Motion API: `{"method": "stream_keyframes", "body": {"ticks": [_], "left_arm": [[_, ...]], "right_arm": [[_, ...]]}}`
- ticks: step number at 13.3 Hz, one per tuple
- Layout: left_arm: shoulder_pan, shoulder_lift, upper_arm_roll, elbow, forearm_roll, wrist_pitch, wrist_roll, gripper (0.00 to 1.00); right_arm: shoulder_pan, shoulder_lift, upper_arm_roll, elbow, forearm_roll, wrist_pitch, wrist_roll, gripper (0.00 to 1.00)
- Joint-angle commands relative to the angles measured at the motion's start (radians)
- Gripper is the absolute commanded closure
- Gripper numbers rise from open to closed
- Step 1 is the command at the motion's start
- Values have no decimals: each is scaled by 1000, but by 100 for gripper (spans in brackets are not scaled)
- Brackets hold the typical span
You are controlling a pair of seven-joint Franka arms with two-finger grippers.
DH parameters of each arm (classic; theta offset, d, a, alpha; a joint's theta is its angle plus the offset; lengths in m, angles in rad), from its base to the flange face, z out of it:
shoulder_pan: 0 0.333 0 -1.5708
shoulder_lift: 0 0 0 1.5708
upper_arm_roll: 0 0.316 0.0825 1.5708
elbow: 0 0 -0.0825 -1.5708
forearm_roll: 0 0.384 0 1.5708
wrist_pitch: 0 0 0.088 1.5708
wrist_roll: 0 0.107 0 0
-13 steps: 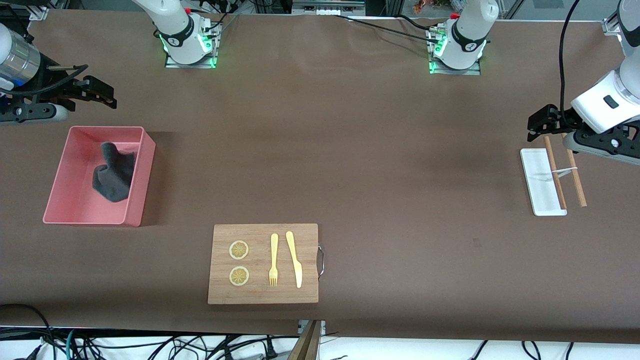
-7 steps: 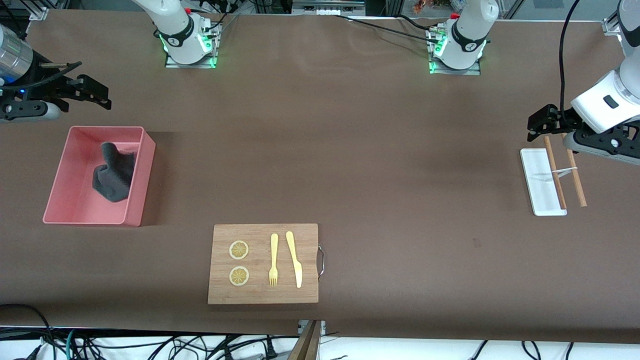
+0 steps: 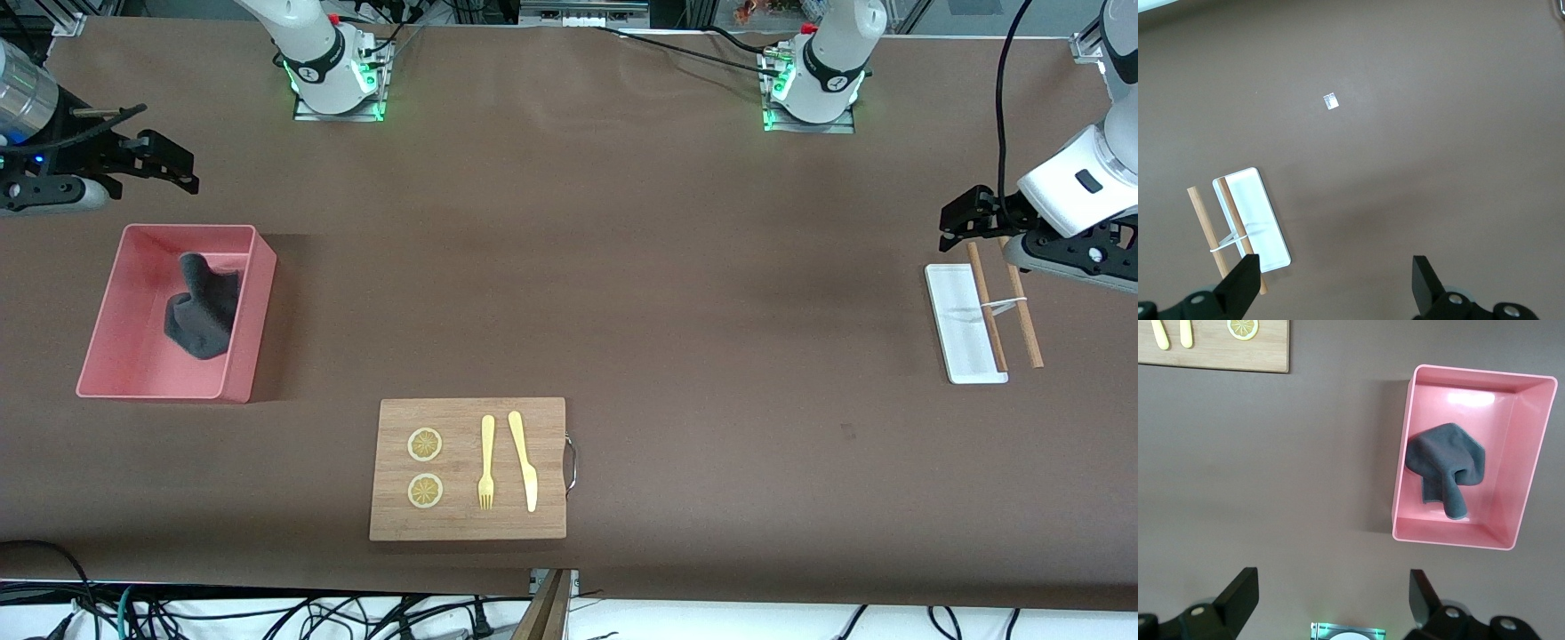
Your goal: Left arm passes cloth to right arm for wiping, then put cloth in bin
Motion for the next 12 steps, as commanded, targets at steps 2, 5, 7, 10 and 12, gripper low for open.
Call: {"method": "stream_keyframes", "body": {"ticks": [2, 5, 7, 10, 12], "left_arm": [[3, 13, -2, 29, 15, -21, 24, 0], [3, 13, -2, 29, 15, -21, 24, 0], [3, 13, -2, 29, 15, -21, 24, 0], [3, 13, -2, 29, 15, -21, 24, 0], [3, 13, -2, 29, 15, -21, 24, 0]], "right_arm": [[-6, 8, 9, 3, -12, 2, -6, 0], [-8, 14, 7, -1, -13, 6, -7, 0], [-9, 18, 6, -5, -13, 8, -9, 0], [-11, 20, 3, -5, -15, 9, -9, 0], [-11, 20, 3, -14, -15, 14, -9, 0]]}}
